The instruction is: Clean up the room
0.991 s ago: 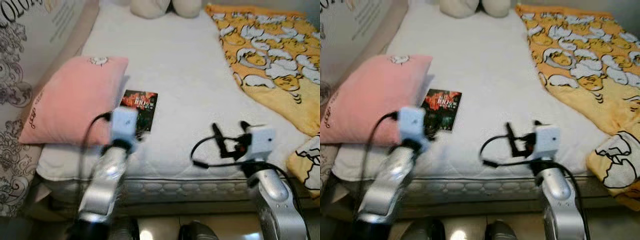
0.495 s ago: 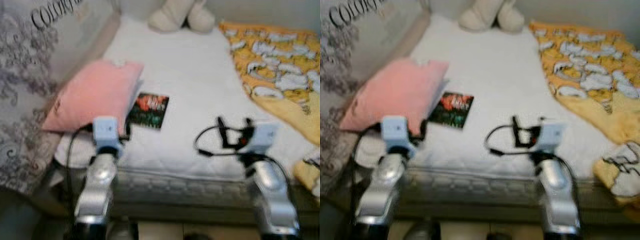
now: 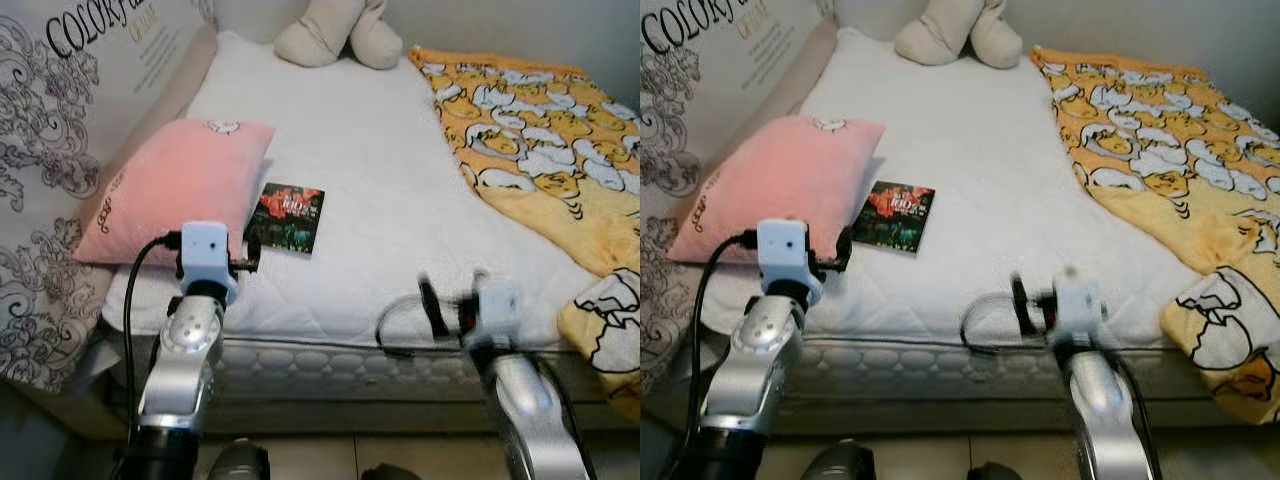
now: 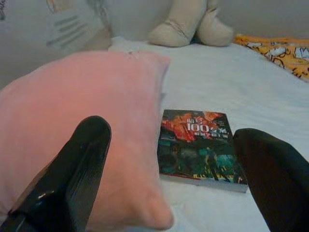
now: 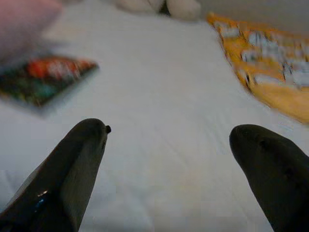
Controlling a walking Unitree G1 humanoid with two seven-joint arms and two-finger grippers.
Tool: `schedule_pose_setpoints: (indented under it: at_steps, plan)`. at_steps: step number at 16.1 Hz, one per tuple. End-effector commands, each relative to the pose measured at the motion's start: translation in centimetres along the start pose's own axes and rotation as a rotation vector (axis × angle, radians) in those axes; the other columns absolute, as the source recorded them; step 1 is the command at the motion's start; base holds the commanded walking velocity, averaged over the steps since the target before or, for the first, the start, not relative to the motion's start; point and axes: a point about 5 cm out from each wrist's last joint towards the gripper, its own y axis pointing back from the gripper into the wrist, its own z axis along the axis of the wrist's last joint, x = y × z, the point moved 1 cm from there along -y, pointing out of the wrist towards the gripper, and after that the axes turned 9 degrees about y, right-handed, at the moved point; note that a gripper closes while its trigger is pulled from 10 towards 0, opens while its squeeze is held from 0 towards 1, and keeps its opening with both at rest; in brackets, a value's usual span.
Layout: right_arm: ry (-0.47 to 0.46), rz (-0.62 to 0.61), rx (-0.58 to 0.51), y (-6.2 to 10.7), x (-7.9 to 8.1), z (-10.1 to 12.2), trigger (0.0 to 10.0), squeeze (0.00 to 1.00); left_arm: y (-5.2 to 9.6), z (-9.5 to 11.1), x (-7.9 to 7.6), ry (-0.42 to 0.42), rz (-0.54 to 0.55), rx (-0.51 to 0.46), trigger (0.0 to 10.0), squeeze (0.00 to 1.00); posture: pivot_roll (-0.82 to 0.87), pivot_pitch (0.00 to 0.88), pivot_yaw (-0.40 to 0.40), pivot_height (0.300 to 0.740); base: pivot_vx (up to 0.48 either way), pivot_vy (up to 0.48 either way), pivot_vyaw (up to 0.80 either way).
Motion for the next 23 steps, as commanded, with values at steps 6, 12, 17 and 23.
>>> schedule_pose_setpoints:
  at_steps: [6, 12, 17, 23]
  plan:
    - [-0.056, -0.012, -0.059, -1.4, 0.1, 1.3, 10.0, 0.0, 0.0, -1.8, -0.3, 0.076, 0.027, 0.065, 10.0, 0.0, 0.05, 0.0, -0.045, 0.7, 0.0, -0.237, 0.0]
    - [-0.022, -0.029, -0.103, -2.6, -0.7, 2.3, 10.0, 0.0, -0.8, -1.3, -0.2, 0.094, -0.011, 0.043, 10.0, 0.0, 0.05, 0.0, -0.043, 0.7, 0.0, -0.466, 0.0]
    - [-0.078, -0.054, -0.107, -2.7, 0.0, 2.2, 10.0, 0.0, -1.9, -0.9, -1.7, 0.095, -0.145, 0.058, 10.0, 0.0, 0.04, 0.0, -0.005, 0.7, 0.0, -0.456, 0.0]
    - [-0.08, -0.056, -0.123, -3.2, 0.4, 2.7, 10.0, 0.0, -2.2, -1.0, -2.2, 0.082, -0.184, 0.056, 10.0, 0.0, 0.03, 0.0, 0.007, 0.7, 0.0, -0.442, 0.0]
